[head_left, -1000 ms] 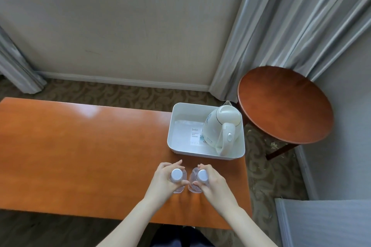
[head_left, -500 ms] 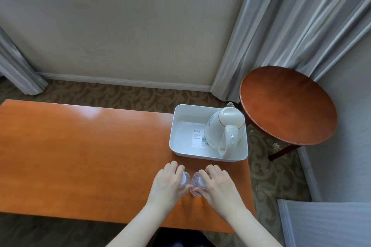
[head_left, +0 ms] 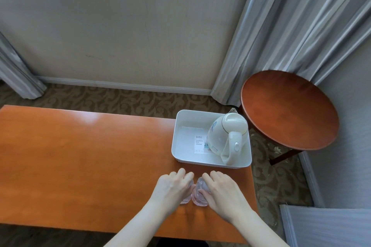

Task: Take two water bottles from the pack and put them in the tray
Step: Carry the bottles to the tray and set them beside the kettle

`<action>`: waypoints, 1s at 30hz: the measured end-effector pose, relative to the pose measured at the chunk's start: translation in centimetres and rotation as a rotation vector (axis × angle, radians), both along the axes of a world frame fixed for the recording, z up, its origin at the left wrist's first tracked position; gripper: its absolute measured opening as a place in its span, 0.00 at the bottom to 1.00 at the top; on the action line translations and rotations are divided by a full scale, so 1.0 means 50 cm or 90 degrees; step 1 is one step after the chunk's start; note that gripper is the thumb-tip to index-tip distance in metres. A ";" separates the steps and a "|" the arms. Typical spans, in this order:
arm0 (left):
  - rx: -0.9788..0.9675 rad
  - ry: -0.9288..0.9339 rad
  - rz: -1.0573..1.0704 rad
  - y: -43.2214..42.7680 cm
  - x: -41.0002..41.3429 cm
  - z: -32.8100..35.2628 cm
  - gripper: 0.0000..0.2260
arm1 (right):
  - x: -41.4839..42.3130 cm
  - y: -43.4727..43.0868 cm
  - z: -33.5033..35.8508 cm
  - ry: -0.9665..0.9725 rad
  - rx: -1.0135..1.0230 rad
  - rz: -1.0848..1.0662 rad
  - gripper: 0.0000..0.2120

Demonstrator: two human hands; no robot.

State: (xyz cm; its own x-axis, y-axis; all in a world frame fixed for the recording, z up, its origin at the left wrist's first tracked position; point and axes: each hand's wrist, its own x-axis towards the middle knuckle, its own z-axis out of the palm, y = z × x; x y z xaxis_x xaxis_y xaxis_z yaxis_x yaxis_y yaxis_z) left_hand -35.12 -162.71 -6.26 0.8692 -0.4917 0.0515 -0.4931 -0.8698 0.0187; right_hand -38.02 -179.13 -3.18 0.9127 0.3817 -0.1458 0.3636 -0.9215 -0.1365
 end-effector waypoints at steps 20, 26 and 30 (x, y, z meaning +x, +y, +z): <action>-0.064 -0.068 -0.024 -0.011 0.375 0.115 0.15 | 0.389 -0.020 0.114 -0.083 0.073 -0.049 0.14; -0.079 -0.011 -0.001 -0.037 0.461 0.044 0.15 | 0.474 -0.023 0.033 -0.065 0.040 -0.076 0.15; -0.069 0.016 0.013 -0.050 0.492 0.011 0.16 | 0.507 -0.032 -0.007 -0.029 0.027 -0.102 0.15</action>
State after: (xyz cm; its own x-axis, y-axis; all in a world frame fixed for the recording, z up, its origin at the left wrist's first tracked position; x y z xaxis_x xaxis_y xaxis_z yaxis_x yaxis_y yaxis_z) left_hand -10.52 -165.19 -5.69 0.8811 -0.4659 0.0809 -0.4727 -0.8722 0.1259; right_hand -12.65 -180.72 -3.55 0.9677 0.2357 -0.0892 0.2192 -0.9619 -0.1633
